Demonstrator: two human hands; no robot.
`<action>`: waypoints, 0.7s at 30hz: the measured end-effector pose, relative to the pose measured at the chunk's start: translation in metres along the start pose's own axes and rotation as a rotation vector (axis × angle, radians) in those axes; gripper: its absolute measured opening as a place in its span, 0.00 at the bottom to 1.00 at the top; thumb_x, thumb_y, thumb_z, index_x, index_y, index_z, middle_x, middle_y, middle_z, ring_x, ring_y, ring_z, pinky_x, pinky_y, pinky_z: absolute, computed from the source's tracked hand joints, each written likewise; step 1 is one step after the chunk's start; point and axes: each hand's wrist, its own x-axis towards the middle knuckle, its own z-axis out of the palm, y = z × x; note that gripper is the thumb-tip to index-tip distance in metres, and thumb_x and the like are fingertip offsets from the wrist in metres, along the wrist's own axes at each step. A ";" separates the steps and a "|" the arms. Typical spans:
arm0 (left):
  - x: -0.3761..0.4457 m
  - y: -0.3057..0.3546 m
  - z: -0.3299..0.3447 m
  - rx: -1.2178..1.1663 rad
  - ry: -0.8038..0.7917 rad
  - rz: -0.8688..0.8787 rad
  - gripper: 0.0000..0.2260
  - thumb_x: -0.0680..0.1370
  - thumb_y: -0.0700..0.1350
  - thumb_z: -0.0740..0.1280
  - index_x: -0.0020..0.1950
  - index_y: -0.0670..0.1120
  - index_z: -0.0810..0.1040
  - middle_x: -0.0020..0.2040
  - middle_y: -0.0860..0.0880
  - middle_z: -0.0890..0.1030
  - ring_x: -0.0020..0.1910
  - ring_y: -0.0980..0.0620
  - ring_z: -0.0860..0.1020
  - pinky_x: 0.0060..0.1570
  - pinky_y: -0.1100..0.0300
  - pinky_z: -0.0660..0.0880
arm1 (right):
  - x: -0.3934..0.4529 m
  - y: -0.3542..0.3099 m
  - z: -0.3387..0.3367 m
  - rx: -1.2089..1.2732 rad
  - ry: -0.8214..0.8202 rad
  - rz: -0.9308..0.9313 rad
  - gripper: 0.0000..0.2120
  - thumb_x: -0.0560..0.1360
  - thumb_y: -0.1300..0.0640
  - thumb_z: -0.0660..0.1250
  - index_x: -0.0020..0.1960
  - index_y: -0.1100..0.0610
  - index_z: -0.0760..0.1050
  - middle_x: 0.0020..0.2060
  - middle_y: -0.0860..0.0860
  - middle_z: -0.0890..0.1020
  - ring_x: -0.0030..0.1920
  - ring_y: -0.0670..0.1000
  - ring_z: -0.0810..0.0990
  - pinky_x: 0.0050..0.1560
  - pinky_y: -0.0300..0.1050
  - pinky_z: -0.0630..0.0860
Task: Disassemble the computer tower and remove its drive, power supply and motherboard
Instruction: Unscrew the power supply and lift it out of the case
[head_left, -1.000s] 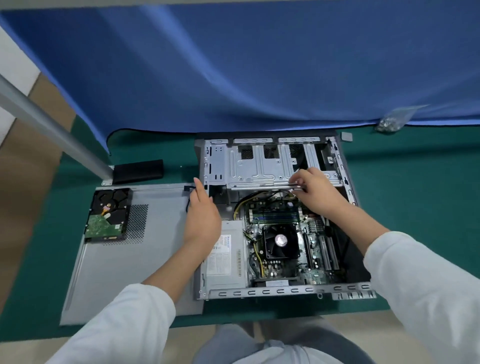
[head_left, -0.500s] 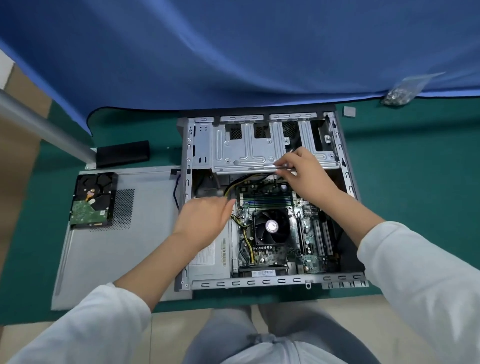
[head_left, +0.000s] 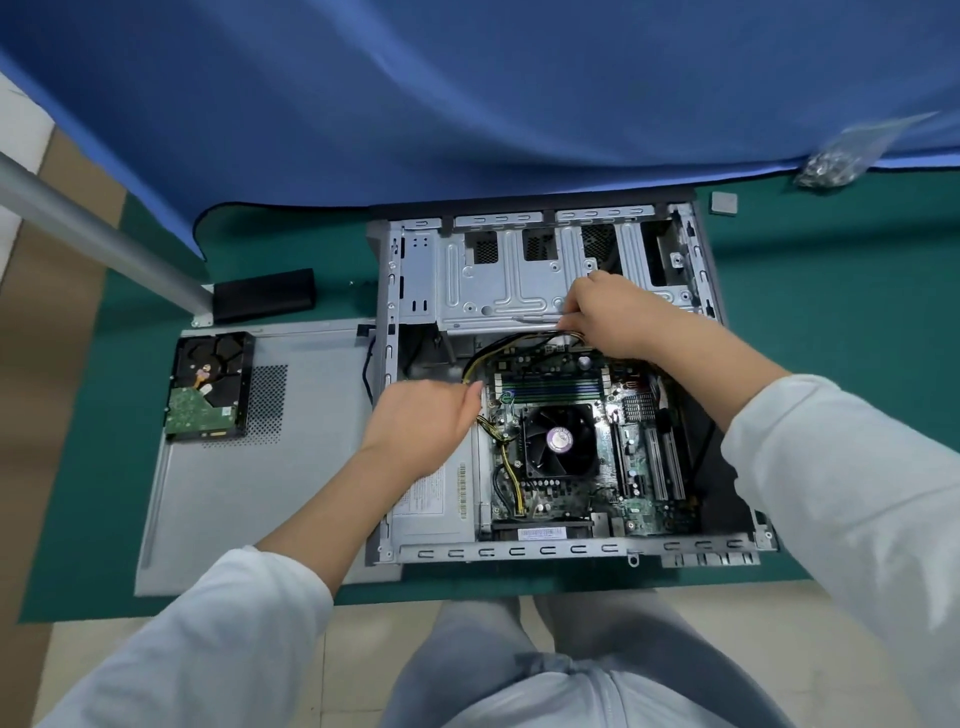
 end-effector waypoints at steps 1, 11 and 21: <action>0.000 0.000 0.000 -0.018 0.011 0.001 0.24 0.82 0.55 0.43 0.40 0.49 0.75 0.32 0.52 0.77 0.31 0.50 0.77 0.32 0.58 0.73 | -0.002 -0.002 0.001 -0.036 0.006 -0.002 0.11 0.79 0.54 0.62 0.58 0.58 0.72 0.56 0.56 0.73 0.59 0.57 0.71 0.59 0.55 0.71; -0.040 -0.002 -0.016 -1.553 0.114 -0.228 0.12 0.80 0.51 0.59 0.59 0.51 0.77 0.54 0.53 0.82 0.56 0.56 0.79 0.57 0.62 0.75 | -0.075 -0.110 0.055 0.915 0.025 0.109 0.06 0.80 0.51 0.60 0.45 0.51 0.71 0.36 0.45 0.77 0.33 0.43 0.73 0.34 0.34 0.69; -0.086 0.009 -0.030 -1.771 0.076 -0.557 0.05 0.78 0.45 0.65 0.50 0.47 0.80 0.49 0.51 0.85 0.43 0.43 0.79 0.34 0.58 0.75 | -0.118 -0.145 0.081 1.290 -0.265 0.025 0.05 0.77 0.64 0.66 0.48 0.63 0.69 0.33 0.55 0.80 0.30 0.48 0.81 0.32 0.37 0.77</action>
